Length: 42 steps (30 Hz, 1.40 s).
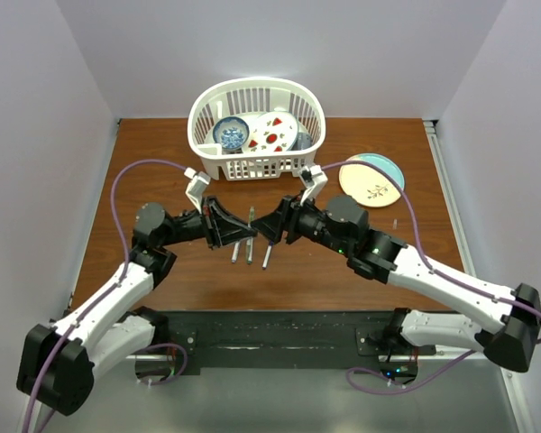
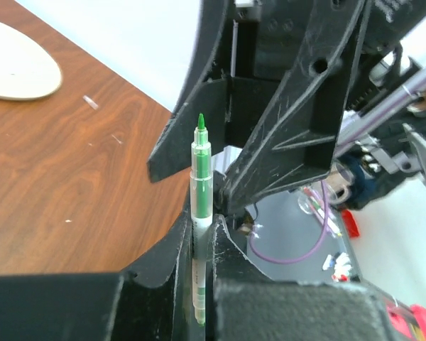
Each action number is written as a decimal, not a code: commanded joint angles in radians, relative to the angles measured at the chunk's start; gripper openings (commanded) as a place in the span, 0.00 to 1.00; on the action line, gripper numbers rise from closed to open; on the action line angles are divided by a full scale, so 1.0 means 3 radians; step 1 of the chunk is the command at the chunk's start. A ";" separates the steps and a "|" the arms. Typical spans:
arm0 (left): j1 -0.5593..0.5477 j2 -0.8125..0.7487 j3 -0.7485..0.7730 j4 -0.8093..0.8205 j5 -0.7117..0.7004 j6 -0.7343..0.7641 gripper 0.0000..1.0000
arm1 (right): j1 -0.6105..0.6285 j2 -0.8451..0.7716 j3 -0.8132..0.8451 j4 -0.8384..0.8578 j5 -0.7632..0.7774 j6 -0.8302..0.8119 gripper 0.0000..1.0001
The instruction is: Insert the pens into the pen caps
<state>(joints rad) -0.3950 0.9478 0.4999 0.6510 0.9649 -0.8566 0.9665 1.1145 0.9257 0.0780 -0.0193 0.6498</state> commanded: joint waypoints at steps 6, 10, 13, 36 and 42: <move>-0.0008 -0.0454 0.0752 -0.1755 -0.0573 0.1295 0.00 | -0.0194 -0.0407 0.0136 -0.1726 0.1506 -0.0376 0.56; -0.0023 -0.0449 0.0620 -0.1797 -0.0726 0.1337 0.00 | -0.1015 -0.0264 0.0100 -0.1998 0.1485 -0.0489 0.56; -0.0043 -0.0317 0.0588 -0.1862 -0.0665 0.1347 0.00 | -0.1533 -0.0039 0.0110 -0.2208 0.1598 -0.0571 0.56; -0.0294 -0.0306 0.0757 -0.2518 -0.1187 0.1771 0.00 | -0.3343 0.1618 0.0402 -0.1963 0.0637 -0.1343 0.52; -0.0299 -0.0275 0.0757 -0.2513 -0.1187 0.1771 0.00 | -0.3610 0.1771 0.0473 -0.1922 0.0469 -0.1547 0.55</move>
<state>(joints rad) -0.4789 0.8707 0.6834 -0.1005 0.6182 -0.3477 -0.0647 1.6279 1.0225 -0.5369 0.1860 0.2550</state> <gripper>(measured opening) 0.087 0.544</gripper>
